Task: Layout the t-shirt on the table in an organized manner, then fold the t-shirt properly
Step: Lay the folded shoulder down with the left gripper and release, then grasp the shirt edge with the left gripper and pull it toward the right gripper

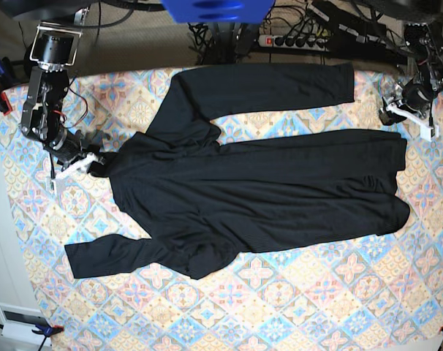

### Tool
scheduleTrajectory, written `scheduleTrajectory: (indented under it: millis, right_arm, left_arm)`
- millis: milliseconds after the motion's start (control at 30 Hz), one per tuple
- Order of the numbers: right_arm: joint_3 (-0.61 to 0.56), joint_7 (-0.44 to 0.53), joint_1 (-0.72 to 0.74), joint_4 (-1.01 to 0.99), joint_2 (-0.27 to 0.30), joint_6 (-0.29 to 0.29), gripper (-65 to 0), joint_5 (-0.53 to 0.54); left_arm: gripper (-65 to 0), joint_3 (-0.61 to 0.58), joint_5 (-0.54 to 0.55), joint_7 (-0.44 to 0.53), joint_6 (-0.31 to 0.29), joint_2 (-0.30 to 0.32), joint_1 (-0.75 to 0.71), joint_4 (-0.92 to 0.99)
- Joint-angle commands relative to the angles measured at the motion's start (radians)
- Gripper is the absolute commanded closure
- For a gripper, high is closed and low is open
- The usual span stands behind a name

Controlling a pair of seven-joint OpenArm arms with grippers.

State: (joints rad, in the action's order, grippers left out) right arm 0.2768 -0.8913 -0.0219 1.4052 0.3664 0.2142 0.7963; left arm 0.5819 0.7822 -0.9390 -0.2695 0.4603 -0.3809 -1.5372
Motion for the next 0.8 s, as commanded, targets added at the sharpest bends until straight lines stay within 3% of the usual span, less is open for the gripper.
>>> scheduleTrajectory:
  millis: [0,300,500,767]
  right_arm:
    - [0.006,0.01,0.007,0.015,0.018,0.008,-22.4,0.015]
    - [0.006,0.01,0.007,0.015,0.016,0.008,-22.4,0.015]
    - [0.005,0.01,0.004,0.015,0.016,0.008,-22.4,0.015]
    - [0.006,0.01,0.003,0.052,0.016,0.008,-22.4,0.015]
  left_arm:
    - [-28.5,0.008,0.018,0.011,-0.003,0.019,-0.019,-0.033]
    - [-28.5,-0.067,0.128,-0.008,-0.003,0.019,-0.114,-0.05]
    - [-28.5,-0.113,0.122,-0.013,-0.001,-0.019,-0.131,-0.09]
    - [-28.5,-0.221,0.121,-0.008,0.002,-0.021,-0.154,-0.131]
